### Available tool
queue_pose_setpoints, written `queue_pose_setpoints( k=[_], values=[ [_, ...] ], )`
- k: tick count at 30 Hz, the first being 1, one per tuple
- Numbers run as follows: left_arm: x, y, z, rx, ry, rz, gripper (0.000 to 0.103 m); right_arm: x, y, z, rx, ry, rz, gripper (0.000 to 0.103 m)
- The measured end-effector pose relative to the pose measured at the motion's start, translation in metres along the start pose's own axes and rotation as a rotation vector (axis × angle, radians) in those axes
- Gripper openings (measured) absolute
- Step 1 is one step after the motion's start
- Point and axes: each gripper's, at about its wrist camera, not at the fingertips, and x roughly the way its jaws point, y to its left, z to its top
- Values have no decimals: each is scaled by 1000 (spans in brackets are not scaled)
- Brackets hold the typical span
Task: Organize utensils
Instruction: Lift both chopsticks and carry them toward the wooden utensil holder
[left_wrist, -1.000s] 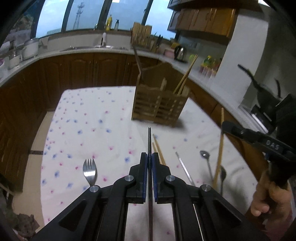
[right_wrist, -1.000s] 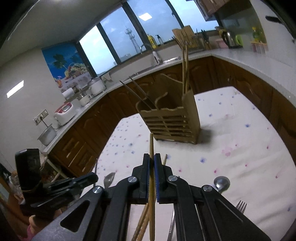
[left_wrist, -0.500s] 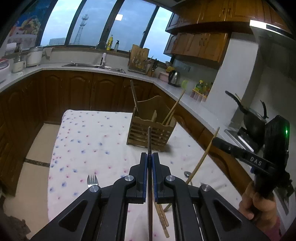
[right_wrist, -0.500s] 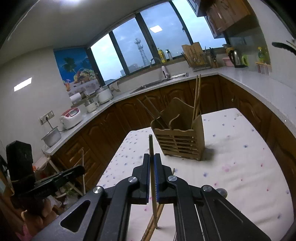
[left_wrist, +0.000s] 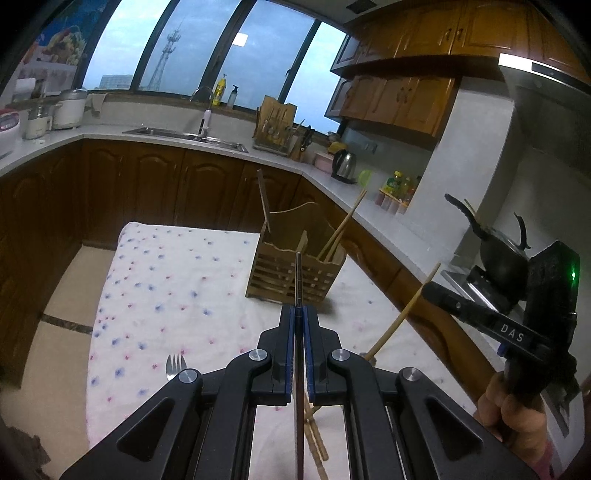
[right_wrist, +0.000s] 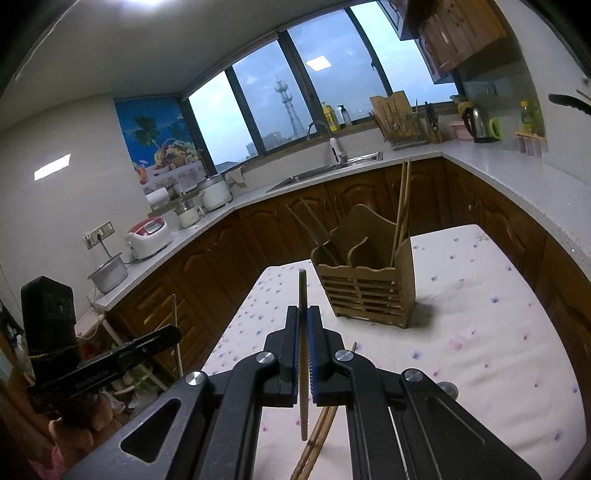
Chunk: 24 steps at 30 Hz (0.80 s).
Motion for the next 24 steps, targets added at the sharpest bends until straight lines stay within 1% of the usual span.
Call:
queue_pose_setpoints(
  k=[8,24],
  values=[
    [0,3,2,-11,-11,-19,3,-6,2,3,-7,-20,9,4],
    [4,4,2,-4,-25,-20,3,-13,-1,11,-9,-52,4,4]
  ],
)
